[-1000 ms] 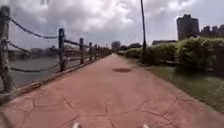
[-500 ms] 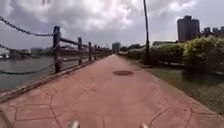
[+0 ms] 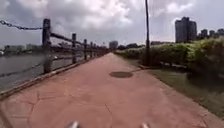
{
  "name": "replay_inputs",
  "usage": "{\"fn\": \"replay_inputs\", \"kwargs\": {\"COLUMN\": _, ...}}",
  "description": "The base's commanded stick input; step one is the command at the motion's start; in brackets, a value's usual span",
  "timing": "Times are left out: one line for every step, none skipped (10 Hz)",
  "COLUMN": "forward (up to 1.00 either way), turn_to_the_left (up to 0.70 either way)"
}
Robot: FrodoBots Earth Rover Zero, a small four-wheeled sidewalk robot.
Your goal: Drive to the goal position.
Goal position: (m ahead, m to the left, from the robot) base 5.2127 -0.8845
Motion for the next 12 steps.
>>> {"fn": "replay_inputs", "kwargs": {"forward": 0.70, "turn_to_the_left": 0.00}}
{"fn": "replay_inputs", "kwargs": {"forward": 0.70, "turn_to_the_left": 0.00}}
{"fn": "replay_inputs", "kwargs": {"forward": 0.70, "turn_to_the_left": 0.00}}
{"fn": "replay_inputs", "kwargs": {"forward": 0.70, "turn_to_the_left": 0.00}}
{"fn": "replay_inputs", "kwargs": {"forward": 0.70, "turn_to_the_left": 0.00}}
{"fn": "replay_inputs", "kwargs": {"forward": 0.70, "turn_to_the_left": 0.00}}
{"fn": "replay_inputs", "kwargs": {"forward": 0.70, "turn_to_the_left": 0.00}}
{"fn": "replay_inputs", "kwargs": {"forward": 0.70, "turn_to_the_left": 0.00}}
{"fn": "replay_inputs", "kwargs": {"forward": 0.70, "turn_to_the_left": 0.00}}
{"fn": "replay_inputs", "kwargs": {"forward": 0.70, "turn_to_the_left": 0.00}}
{"fn": "replay_inputs", "kwargs": {"forward": 0.70, "turn_to_the_left": 0.00}}
{"fn": "replay_inputs", "kwargs": {"forward": 0.70, "turn_to_the_left": 0.00}}
